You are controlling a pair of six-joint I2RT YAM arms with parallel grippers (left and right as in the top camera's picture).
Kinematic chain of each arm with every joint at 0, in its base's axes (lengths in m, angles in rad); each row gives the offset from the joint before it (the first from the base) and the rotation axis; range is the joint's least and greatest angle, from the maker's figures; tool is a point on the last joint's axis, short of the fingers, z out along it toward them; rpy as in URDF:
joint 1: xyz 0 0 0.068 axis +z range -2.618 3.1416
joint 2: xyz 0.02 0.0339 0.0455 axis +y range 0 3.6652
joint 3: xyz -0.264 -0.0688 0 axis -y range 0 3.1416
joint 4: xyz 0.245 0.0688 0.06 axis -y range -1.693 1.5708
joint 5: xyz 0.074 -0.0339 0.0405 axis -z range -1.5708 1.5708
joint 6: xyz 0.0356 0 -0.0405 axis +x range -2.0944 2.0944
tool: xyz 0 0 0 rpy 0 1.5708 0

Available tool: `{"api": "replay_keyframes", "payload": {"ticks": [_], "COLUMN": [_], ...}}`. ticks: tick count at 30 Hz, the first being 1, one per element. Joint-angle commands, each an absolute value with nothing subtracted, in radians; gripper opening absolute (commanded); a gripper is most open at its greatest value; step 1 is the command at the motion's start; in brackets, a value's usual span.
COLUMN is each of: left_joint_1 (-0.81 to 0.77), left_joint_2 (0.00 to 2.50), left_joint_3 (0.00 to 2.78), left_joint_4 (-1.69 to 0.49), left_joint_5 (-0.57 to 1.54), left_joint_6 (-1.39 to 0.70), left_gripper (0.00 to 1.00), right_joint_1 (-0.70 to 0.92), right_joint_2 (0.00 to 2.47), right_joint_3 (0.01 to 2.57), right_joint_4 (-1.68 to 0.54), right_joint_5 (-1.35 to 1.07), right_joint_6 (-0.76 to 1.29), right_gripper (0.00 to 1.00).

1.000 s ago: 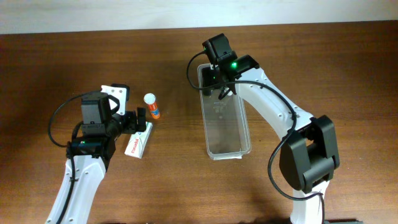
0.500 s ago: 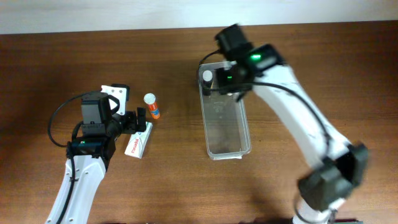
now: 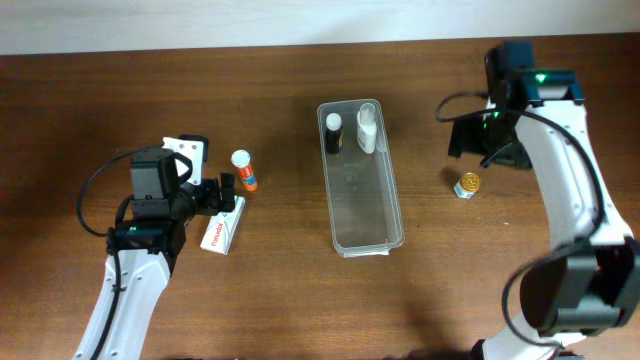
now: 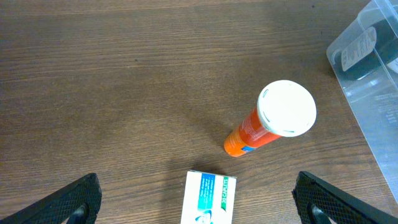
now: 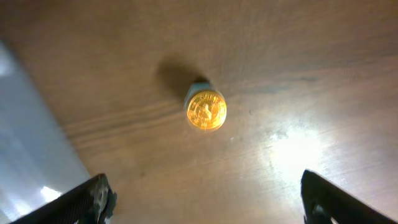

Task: Pack container
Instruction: 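Grasp the gold-lidded jar with the right gripper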

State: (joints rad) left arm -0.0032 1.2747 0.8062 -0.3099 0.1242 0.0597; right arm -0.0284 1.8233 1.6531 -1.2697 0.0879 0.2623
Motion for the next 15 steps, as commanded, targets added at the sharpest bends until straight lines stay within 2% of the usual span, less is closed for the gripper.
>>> {"api": "replay_keyframes", "payload": {"ticks": [1,7,12,15], "left_joint_1": [0.001,0.001,0.001,0.001], "left_joint_2": [1.283,1.283,1.283,1.283], "left_joint_3": [0.827,0.827,0.827,0.827], "left_joint_4": [-0.308,-0.308,-0.308,-0.308], "left_joint_5": [0.138,0.138,0.138,0.138], "left_joint_6": [0.061,0.061,0.061,0.061], "left_gripper": [0.99,0.99,0.99,0.99], "right_joint_1": [-0.049,-0.081,-0.086,-0.086], "right_joint_2": [1.849,1.853,1.854,1.854], "right_joint_3": [1.518,1.356,1.289,1.267], "right_joint_4": [-1.181,-0.995,-0.877,-0.844], "right_joint_5": [0.053,0.046,0.017,0.007], "right_joint_6": [0.263,0.279,0.291,0.295], "right_gripper": [0.89,0.83,0.68,0.65]}}
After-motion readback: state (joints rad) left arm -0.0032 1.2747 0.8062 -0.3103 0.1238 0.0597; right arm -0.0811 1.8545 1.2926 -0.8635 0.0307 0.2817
